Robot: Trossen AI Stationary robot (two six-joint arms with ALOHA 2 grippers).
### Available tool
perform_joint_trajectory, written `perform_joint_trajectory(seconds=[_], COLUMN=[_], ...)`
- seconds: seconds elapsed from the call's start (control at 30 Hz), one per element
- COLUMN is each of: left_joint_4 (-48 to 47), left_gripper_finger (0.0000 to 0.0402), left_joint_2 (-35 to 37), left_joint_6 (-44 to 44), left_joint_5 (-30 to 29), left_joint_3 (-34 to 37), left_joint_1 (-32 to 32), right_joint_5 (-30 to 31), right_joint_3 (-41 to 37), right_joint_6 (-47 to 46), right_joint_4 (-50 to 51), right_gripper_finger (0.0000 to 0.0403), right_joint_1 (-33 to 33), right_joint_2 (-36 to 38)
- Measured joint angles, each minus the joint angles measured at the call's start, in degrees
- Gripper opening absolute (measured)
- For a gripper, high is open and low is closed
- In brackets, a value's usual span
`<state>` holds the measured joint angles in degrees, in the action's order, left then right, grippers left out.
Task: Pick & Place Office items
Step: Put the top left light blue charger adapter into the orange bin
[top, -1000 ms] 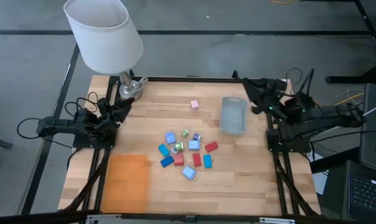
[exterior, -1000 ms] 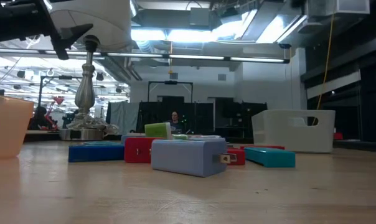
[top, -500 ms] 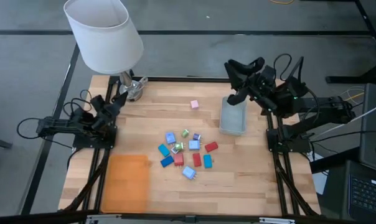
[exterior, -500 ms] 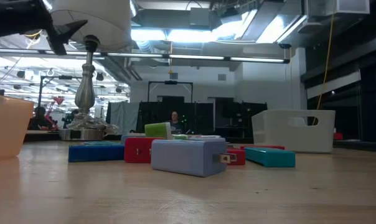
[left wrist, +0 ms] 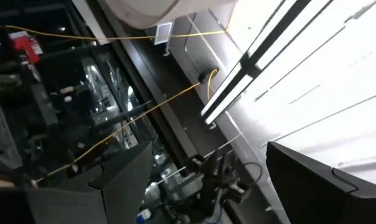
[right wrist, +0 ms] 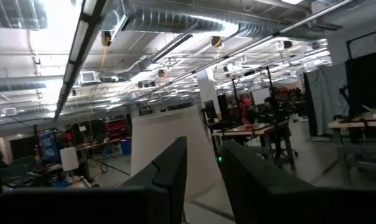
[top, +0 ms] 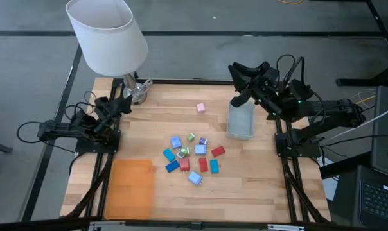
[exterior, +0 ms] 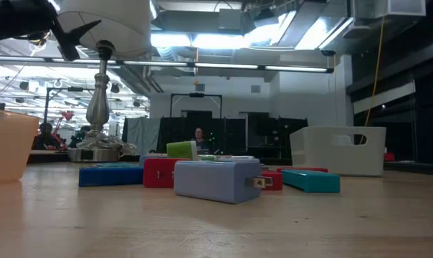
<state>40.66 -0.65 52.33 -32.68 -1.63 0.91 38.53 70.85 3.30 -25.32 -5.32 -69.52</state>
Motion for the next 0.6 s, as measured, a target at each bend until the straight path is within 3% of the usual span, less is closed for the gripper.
perform_joint_trajectory(seconds=[0.1,0.2,0.27,0.37,0.6], left_joint_4=[0.3,0.1,-0.6,-4.1,-42.7], left_gripper_finger=[0.0306,0.0306,0.0306,0.0306,0.0306], left_joint_2=[-0.4,-0.5,-0.7,-1.7,-12.7], left_joint_6=[-0.1,-8.0,-13.1,-16.4,-20.6], left_joint_5=[-5.0,-9.3,-8.4,-1.5,7.4], left_joint_3=[-2.0,-4.5,-5.7,-8.8,-29.1], left_joint_1=[0.0,0.0,0.0,0.0,0.1], right_joint_5=[0.5,0.3,0.2,0.0,-1.3], right_joint_3=[0.0,0.0,0.0,0.0,0.0], right_joint_6=[-1.4,-1.4,-1.5,-3.0,-4.4], right_joint_4=[0.1,0.1,0.1,0.2,0.1], right_gripper_finger=[0.0100,0.0100,0.0100,0.0100,0.0100], right_joint_1=[0.0,0.0,0.0,0.0,0.0], right_joint_2=[-0.8,-1.8,-2.2,-2.4,-2.3])
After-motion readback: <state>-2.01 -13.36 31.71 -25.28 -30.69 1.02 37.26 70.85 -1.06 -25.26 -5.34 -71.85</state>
